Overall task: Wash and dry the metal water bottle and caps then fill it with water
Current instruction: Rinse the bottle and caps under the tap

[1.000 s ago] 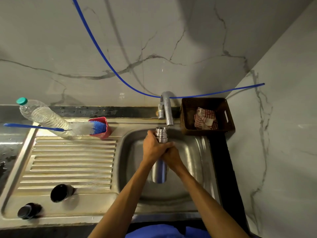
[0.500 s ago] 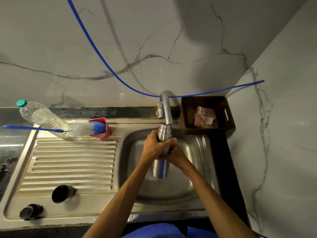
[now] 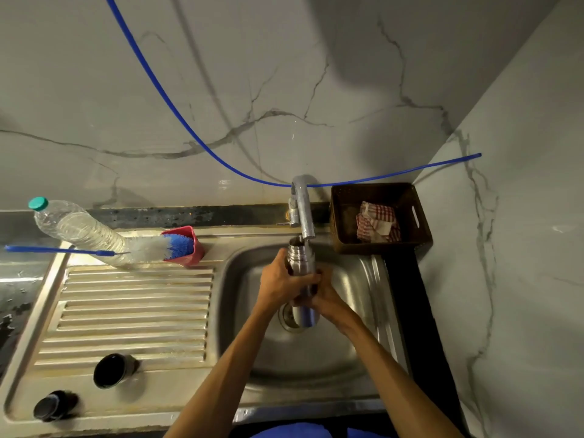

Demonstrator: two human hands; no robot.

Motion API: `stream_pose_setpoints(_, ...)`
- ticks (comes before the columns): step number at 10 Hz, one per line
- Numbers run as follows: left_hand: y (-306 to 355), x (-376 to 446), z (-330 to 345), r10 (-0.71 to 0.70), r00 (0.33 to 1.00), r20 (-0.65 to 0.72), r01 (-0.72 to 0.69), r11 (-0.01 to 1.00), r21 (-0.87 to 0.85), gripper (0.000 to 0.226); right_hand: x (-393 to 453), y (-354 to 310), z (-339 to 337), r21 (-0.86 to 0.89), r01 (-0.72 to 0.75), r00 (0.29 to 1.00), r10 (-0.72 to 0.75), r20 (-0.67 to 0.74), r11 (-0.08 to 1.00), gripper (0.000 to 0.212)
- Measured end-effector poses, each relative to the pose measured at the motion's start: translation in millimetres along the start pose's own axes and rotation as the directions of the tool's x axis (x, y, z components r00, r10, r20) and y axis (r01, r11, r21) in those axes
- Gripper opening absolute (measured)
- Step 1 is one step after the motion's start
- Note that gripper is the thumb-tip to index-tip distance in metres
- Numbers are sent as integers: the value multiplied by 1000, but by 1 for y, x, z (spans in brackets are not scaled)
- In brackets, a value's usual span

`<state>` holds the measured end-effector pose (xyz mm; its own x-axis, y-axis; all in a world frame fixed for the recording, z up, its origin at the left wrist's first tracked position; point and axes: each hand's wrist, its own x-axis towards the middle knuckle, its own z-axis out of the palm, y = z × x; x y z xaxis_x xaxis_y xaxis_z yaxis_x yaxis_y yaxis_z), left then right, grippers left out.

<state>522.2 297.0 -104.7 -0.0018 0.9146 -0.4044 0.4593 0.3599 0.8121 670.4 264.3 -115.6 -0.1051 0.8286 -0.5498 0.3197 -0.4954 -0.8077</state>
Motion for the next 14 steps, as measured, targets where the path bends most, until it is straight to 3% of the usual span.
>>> stream_pose_setpoints(1, 3, -3, 0, -60, 984, 171, 69, 996, -48, 85, 7, 0, -10, -19, -42, 998, 42, 39, 999, 75)
stream_pose_setpoints(2, 6, 4, 6, -115, 982, 148, 104, 991, 81, 94, 10, -1, -1, -18, -40, 999, 41, 8, 999, 68)
stream_pose_setpoints(3, 8, 13, -7, -141, 986, 88, 147, 987, -68, 83, 8, -8, 8, 3, -2, 996, 2, 85, 1000, 81)
stream_pose_setpoints(4, 11, 17, -4, -176, 978, 112, 194, 963, -185, 92, 13, -18, 12, -39, 13, 1000, -14, -13, 999, 77)
stream_pose_setpoints(5, 15, 14, 1, -161, 985, 57, 165, 982, -95, 91, 12, -13, 21, -106, 75, 996, -80, -50, 992, 74)
stream_pose_setpoints(6, 11, 17, -7, -137, 987, 88, 154, 962, -227, 74, 11, -10, 22, 7, 51, 992, -50, -112, 999, 68)
stream_pose_setpoints(7, 17, 12, -4, -195, 971, 137, 209, 973, -100, 90, 10, -16, 28, 35, 15, 993, -11, -116, 999, 55)
stream_pose_setpoints(8, 17, 13, 0, -204, 978, 52, 199, 976, 85, 89, 2, -8, 31, 66, 48, 993, -41, -110, 997, 59)
stream_pose_setpoints(9, 19, 13, -1, -260, 959, 110, 270, 959, -92, 78, 2, -6, 19, 153, 36, 999, -33, -22, 988, 73)
stream_pose_setpoints(10, 32, 6, 11, -271, 957, 103, 283, 949, -135, 103, 7, -17, 17, -38, 59, 979, -65, -191, 998, 57)
stream_pose_setpoints(11, 41, 5, 14, -204, 977, -56, 197, 974, -107, 115, 6, -26, 19, -116, 111, 968, -134, -213, 987, 70)
stream_pose_setpoints(12, 40, 7, 1, -128, 992, 22, 129, 961, -245, 83, 6, -29, -1, -19, 143, 979, -145, -146, 989, 71)
stream_pose_setpoints(13, 39, 9, 5, -178, 980, 83, 196, 915, -352, 81, 7, -35, -4, -186, 138, 963, -175, -204, 973, 63)
stream_pose_setpoints(14, 49, 14, 11, -245, 970, 6, 227, 889, -399, 85, 13, -35, 10, -490, 151, 892, -332, -307, 859, 77)
